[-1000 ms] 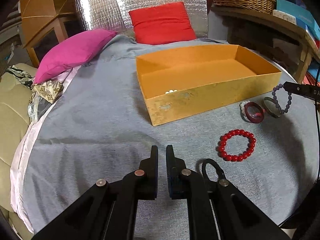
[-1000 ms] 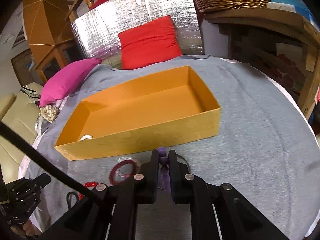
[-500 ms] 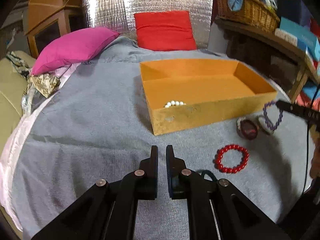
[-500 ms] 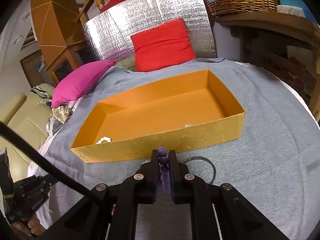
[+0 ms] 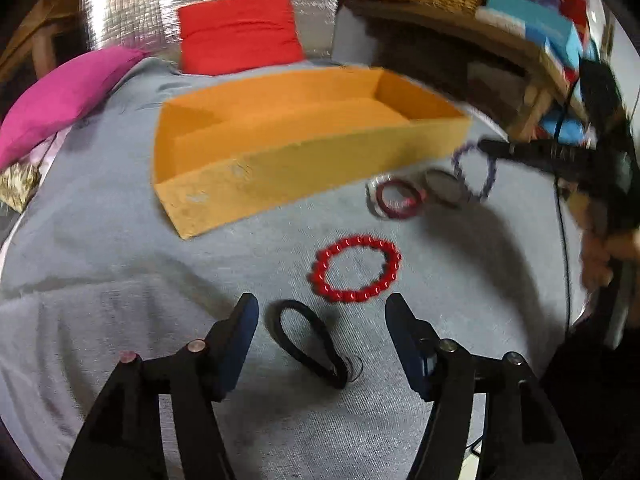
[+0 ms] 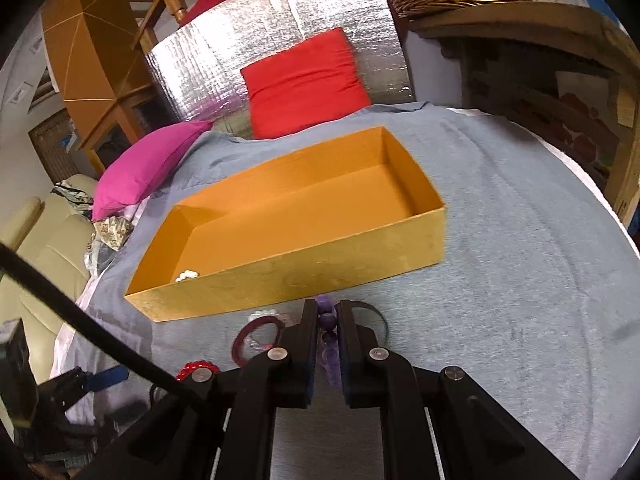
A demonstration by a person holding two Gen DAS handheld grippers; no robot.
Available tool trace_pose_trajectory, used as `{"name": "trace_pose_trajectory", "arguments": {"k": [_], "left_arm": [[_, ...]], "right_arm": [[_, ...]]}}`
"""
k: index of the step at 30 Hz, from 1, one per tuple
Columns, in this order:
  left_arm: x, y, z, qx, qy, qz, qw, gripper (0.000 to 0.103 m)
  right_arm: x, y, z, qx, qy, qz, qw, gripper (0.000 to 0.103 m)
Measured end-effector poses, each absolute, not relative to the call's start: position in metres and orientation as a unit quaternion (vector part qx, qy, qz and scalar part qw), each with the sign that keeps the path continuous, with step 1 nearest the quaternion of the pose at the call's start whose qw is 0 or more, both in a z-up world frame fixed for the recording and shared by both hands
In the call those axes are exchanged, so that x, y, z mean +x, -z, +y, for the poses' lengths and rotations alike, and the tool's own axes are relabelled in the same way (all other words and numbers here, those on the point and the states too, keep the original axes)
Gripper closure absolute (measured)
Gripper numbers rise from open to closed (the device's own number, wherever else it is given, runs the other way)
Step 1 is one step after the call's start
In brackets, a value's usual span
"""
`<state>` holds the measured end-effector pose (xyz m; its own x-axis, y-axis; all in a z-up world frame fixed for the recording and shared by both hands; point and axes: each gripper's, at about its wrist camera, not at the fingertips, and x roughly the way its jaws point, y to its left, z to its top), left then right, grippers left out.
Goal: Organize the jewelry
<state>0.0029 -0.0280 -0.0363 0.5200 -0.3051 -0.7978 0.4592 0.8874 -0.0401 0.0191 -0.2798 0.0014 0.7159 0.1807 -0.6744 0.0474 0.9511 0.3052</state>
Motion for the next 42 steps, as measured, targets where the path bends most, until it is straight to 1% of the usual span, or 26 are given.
{"name": "trace_pose_trajectory", "arguments": {"k": [2,4,5,6,7,8,9,12,17,22,31,35,42], "left_arm": [[0.006,0.049,-0.03,0.101,0.197,0.461,0.86,0.036],[0.012,0.061,-0.024,0.092,0.184,0.49,0.847,0.037],[0.013,0.064,-0.022,0.089,0.181,0.496,0.844,0.047],[0.014,0.066,-0.021,0.09,0.178,0.497,0.844,0.052],[0.013,0.065,-0.019,0.092,0.175,0.494,0.847,0.067],[0.013,0.064,-0.016,0.091,0.176,0.49,0.849,0.089],[0.014,0.062,-0.014,0.087,0.18,0.489,0.849,0.091],[0.014,0.055,-0.006,0.073,0.19,0.479,0.853,0.092],[0.01,0.031,0.006,0.045,0.212,0.438,0.873,0.092],[0.013,0.008,0.005,0.027,0.215,0.388,0.896,0.092],[0.064,-0.041,-0.026,-0.009,0.202,0.33,0.922,0.092],[0.094,-0.037,-0.05,-0.003,0.196,0.333,0.922,0.092],[0.132,-0.007,-0.074,-0.007,0.196,0.372,0.907,0.092]], "right_arm": [[0.018,-0.001,-0.284,0.155,-0.035,0.376,0.913,0.093],[0.018,0.0,-0.286,0.155,-0.033,0.379,0.912,0.093],[0.019,0.0,-0.286,0.155,-0.034,0.38,0.911,0.093],[0.019,0.001,-0.286,0.157,-0.036,0.382,0.91,0.093],[0.02,0.001,-0.286,0.157,-0.037,0.383,0.91,0.093],[0.02,0.001,-0.287,0.157,-0.037,0.383,0.91,0.093],[0.02,0.001,-0.286,0.157,-0.038,0.383,0.91,0.093],[0.019,-0.002,-0.286,0.158,-0.038,0.376,0.912,0.093],[0.015,-0.008,-0.288,0.168,-0.043,0.356,0.918,0.093],[0.01,-0.021,-0.287,0.18,-0.058,0.317,0.929,0.093],[0.026,-0.047,-0.278,0.224,-0.106,0.256,0.935,0.093],[0.053,-0.049,-0.27,0.244,-0.124,0.246,0.93,0.093],[0.103,-0.02,-0.258,0.255,-0.119,0.293,0.914,0.093]]}}
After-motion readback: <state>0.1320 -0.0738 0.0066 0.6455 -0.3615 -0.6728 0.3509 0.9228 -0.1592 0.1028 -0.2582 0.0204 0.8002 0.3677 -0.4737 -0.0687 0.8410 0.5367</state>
